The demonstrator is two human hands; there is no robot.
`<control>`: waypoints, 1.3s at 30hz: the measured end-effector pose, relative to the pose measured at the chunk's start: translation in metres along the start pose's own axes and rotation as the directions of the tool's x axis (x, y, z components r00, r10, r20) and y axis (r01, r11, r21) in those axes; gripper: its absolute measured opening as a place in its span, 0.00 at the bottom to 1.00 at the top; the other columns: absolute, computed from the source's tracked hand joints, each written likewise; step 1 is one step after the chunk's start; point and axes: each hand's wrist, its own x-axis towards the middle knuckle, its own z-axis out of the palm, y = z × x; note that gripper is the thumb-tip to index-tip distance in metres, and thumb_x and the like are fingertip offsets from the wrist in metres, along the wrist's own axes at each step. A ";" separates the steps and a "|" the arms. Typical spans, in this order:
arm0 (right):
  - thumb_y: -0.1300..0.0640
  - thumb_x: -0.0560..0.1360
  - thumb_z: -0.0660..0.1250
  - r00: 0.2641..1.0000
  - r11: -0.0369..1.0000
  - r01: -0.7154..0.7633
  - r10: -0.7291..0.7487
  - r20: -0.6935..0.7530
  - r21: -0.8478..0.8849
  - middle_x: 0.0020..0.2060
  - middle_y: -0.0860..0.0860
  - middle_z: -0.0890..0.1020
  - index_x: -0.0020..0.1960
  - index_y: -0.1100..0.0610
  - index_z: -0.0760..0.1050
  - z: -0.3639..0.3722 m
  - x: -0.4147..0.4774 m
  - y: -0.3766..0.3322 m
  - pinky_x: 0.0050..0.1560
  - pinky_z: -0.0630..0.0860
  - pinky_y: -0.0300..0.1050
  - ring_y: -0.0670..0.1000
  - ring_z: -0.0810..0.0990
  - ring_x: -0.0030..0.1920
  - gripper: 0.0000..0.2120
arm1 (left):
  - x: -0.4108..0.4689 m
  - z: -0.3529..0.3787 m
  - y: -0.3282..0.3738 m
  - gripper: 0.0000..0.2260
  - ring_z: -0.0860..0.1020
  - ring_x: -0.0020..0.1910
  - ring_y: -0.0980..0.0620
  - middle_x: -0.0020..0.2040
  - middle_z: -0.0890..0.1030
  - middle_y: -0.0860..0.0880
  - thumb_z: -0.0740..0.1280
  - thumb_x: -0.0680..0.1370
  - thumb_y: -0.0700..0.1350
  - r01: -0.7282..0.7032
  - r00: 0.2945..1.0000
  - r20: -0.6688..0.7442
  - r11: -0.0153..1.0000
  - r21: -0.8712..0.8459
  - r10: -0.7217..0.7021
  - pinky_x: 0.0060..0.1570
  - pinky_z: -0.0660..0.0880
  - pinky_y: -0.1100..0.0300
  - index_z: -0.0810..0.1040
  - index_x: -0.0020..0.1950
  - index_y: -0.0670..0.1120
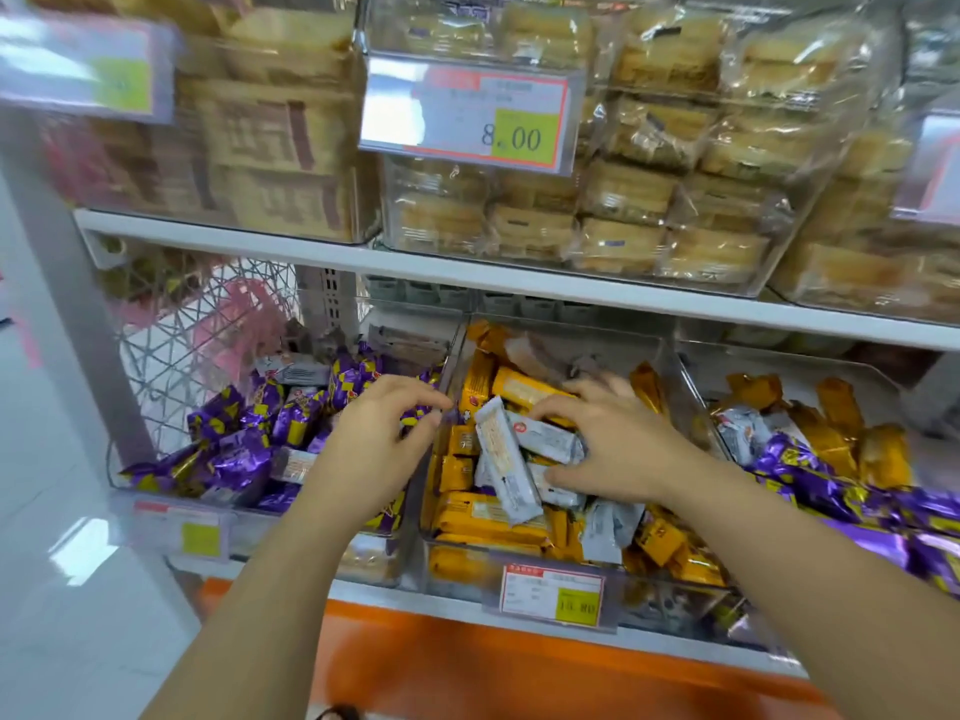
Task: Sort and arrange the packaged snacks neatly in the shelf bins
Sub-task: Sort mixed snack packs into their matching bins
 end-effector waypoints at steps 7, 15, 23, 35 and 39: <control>0.35 0.73 0.61 0.969 0.972 -0.225 0.215 -0.119 -0.073 0.74 0.53 0.61 0.73 0.36 0.54 0.002 0.001 0.021 0.68 0.61 0.56 0.58 0.60 0.72 0.32 | 0.001 0.003 0.004 0.06 0.69 0.59 0.59 0.59 0.72 0.54 0.65 0.79 0.45 0.022 0.998 0.060 0.999 -0.024 -0.020 0.56 0.62 0.66 0.81 0.52 0.52; 0.46 0.78 0.61 0.984 0.981 0.137 -0.150 -0.092 -0.139 0.73 0.43 0.60 0.72 0.38 0.60 0.000 0.000 -0.014 0.72 0.42 0.59 0.50 0.53 0.74 0.24 | 0.008 0.005 0.008 0.07 0.68 0.57 0.62 0.59 0.72 0.54 0.64 0.79 0.45 0.004 0.998 0.056 1.000 -0.031 -0.002 0.54 0.60 0.70 0.81 0.54 0.50; 0.57 0.79 0.58 0.987 0.990 -0.033 0.011 -0.161 -0.141 0.56 0.42 0.80 0.58 0.41 0.76 -0.004 -0.010 0.011 0.72 0.45 0.51 0.46 0.74 0.59 0.15 | 0.009 0.007 0.008 0.07 0.68 0.56 0.63 0.58 0.72 0.55 0.65 0.79 0.45 -0.004 0.999 0.052 0.999 -0.046 0.007 0.54 0.60 0.70 0.81 0.53 0.52; 0.55 0.77 0.64 0.979 0.978 0.183 -0.172 -0.110 0.101 0.65 0.50 0.72 0.67 0.45 0.70 -0.001 0.056 -0.030 0.59 0.73 0.55 0.54 0.72 0.63 0.19 | 0.012 0.003 -0.004 0.07 0.73 0.53 0.59 0.54 0.75 0.55 0.65 0.78 0.43 0.027 0.999 -0.044 0.999 -0.037 -0.028 0.48 0.64 0.76 0.80 0.53 0.52; 0.54 0.76 0.66 0.983 0.976 0.185 -0.186 -0.001 0.116 0.60 0.53 0.75 0.62 0.51 0.76 0.011 0.085 -0.036 0.57 0.73 0.52 0.54 0.74 0.58 0.15 | 0.018 0.001 -0.007 0.08 0.73 0.49 0.65 0.51 0.73 0.59 0.65 0.79 0.43 0.034 0.997 -0.066 0.997 -0.071 -0.039 0.48 0.65 0.75 0.77 0.51 0.57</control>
